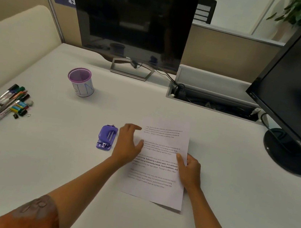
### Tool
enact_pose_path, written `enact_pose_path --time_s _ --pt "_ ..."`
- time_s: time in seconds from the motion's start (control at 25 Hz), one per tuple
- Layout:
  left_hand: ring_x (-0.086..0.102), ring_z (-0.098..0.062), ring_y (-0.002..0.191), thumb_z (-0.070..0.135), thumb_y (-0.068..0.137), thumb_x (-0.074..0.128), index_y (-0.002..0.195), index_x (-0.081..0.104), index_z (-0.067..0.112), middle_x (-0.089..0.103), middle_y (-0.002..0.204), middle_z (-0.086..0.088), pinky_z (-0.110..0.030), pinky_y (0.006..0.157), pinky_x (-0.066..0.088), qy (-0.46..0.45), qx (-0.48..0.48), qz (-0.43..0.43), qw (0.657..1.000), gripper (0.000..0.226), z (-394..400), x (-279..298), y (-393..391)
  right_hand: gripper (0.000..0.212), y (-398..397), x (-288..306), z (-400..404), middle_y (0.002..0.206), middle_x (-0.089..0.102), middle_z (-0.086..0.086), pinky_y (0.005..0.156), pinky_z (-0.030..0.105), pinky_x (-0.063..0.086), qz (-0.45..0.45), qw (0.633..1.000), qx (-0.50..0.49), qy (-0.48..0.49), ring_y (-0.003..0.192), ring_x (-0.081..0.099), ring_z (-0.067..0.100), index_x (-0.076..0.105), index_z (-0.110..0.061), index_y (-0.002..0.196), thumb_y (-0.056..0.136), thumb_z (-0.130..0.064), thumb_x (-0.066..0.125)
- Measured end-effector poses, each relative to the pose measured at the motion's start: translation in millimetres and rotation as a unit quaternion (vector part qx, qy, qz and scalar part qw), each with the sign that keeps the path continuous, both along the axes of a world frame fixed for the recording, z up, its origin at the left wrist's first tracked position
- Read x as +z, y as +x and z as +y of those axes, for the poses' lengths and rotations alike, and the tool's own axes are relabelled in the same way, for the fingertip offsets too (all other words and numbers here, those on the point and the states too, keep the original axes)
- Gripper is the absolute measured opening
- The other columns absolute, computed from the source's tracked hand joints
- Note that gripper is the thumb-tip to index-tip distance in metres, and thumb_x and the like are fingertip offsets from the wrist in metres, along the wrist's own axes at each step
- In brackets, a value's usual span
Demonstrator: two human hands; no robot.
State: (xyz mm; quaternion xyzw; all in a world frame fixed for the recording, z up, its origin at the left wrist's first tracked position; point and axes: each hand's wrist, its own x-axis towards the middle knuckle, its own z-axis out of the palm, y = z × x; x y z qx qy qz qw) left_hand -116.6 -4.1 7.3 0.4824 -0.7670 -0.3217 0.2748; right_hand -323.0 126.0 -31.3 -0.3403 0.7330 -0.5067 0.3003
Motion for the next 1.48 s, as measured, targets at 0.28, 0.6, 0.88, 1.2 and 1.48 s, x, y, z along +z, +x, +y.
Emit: enact_pose_path --time_s 0.28,0.6,0.88,1.2,1.48 --pt "0.061 -0.022 0.116 0.041 0.078 0.081 0.141 0.042 0.019 0.059 0.134 0.004 -0.041 0.100 0.051 0.316 -0.006 0.190 0.930 0.078 0 37 6 0.014 -1 28 9 0.096 0.079 -0.006 0.068 0.020 0.058 -0.115 0.992 0.012 -0.047 0.088 0.076 0.012 0.074 -0.018 0.104 0.097 -0.025 0.064" --pt "0.074 -0.027 0.095 0.028 0.081 0.078 0.115 0.070 0.016 0.077 0.106 -0.004 -0.045 0.080 0.062 0.278 -0.090 0.265 0.919 0.037 -3 84 -8 0.012 5 82 1 0.092 0.078 -0.007 0.065 0.024 0.060 -0.092 0.985 -0.030 -0.142 0.084 0.075 0.014 0.071 -0.021 0.103 0.096 -0.028 0.065" --pt "0.074 -0.016 0.084 0.037 0.078 0.078 0.098 0.074 0.044 0.077 0.098 0.007 -0.024 0.063 0.058 0.191 -0.093 0.299 0.930 0.022 2 105 -18 0.027 8 99 -6 0.101 0.074 -0.016 0.064 0.018 0.058 -0.068 0.979 -0.034 -0.190 0.092 0.071 0.007 0.066 -0.025 0.120 0.094 -0.032 0.064" --pt "0.073 -0.012 0.084 0.033 0.077 0.080 0.101 0.071 0.039 0.077 0.096 0.013 -0.021 0.060 0.058 0.216 -0.054 0.298 0.928 0.026 14 76 -16 0.033 5 81 -3 0.107 0.074 -0.009 0.068 0.020 0.059 -0.061 0.988 -0.018 -0.144 0.096 0.070 0.013 0.066 -0.028 0.118 0.089 -0.044 0.063" --pt "0.073 -0.021 0.088 0.025 0.082 0.079 0.107 0.070 0.029 0.078 0.097 0.005 -0.027 0.065 0.060 0.245 -0.018 0.318 0.916 0.026 16 57 -18 0.033 7 56 10 0.113 0.072 -0.011 0.076 0.015 0.057 -0.070 0.989 -0.026 -0.125 0.105 0.069 0.013 0.064 -0.026 0.120 0.089 -0.033 0.072"
